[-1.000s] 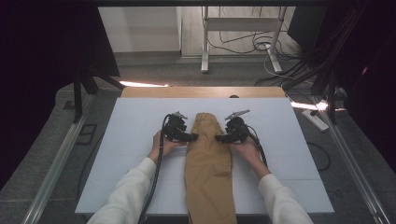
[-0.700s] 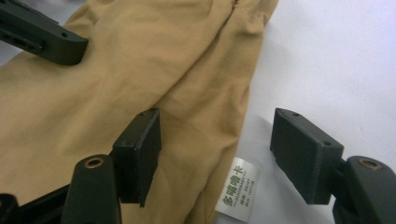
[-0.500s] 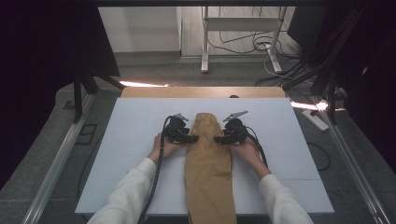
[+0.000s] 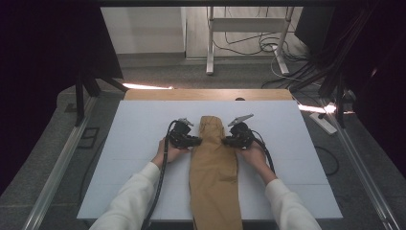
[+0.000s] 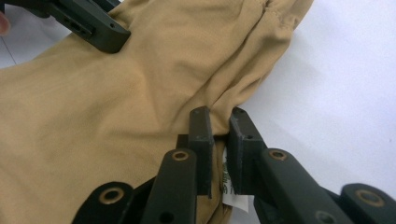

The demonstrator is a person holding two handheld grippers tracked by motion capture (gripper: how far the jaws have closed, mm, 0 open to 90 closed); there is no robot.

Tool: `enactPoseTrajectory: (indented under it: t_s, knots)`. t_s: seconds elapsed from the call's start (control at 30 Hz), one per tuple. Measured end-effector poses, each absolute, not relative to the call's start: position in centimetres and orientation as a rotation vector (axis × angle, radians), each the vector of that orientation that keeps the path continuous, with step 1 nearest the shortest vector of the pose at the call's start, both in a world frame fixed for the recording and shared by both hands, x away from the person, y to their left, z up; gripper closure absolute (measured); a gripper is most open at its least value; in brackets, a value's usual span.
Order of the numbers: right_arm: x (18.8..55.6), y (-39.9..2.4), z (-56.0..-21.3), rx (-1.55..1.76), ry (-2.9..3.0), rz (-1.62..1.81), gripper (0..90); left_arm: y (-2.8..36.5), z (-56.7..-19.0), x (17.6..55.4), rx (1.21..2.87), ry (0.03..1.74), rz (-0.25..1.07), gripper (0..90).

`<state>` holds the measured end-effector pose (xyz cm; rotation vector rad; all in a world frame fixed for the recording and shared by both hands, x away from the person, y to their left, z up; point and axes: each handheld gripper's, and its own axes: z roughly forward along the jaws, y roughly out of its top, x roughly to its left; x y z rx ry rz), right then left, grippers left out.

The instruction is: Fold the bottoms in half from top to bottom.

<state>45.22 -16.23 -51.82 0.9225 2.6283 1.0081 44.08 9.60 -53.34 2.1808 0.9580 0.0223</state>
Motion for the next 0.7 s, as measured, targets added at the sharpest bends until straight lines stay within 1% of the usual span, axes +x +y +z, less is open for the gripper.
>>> enactPoseTrajectory:
  t_s: [0.2,0.7]
  knots:
    - [45.0,-16.1,-51.4,0.89,2.613,0.992,83.3,9.8,-52.8,43.9,2.171,0.935,0.05,83.4]
    - [44.5,-16.4,-49.7,0.845,2.527,1.055,84.1,10.4,-51.1,43.4,2.107,0.893,0.124,83.9]
